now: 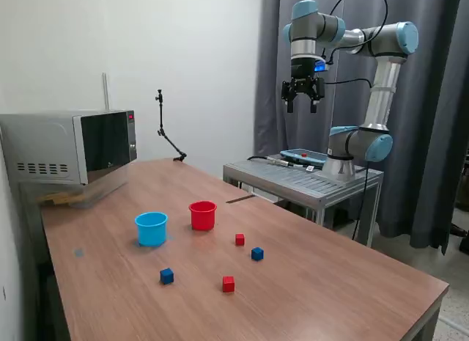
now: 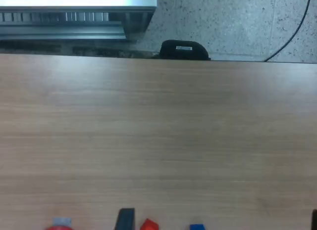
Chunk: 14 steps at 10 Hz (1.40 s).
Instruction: Place red objects in the red bin, and blue objects in the blue bin.
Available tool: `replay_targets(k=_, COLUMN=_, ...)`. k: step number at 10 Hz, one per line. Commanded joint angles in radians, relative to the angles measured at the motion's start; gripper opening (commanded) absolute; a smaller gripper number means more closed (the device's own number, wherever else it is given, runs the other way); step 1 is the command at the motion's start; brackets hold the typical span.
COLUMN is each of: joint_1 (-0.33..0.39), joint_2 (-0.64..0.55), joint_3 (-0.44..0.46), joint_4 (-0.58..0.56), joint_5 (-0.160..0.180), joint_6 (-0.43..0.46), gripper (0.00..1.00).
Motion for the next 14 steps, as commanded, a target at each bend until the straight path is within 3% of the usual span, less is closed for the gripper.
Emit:
replay_targets(k=1, joint_1=0.000, joint_2=0.000, joint_3=-0.002, joint_4=0.000, joint_5=0.000, joint_6=0.000, gripper=1.00)
replay_targets(k=14, joint_1=-0.002, joint_2=0.005, joint_3=-0.005, joint_4=-0.026, joint_5=0.002, joint_6=0.001, gripper=1.00)
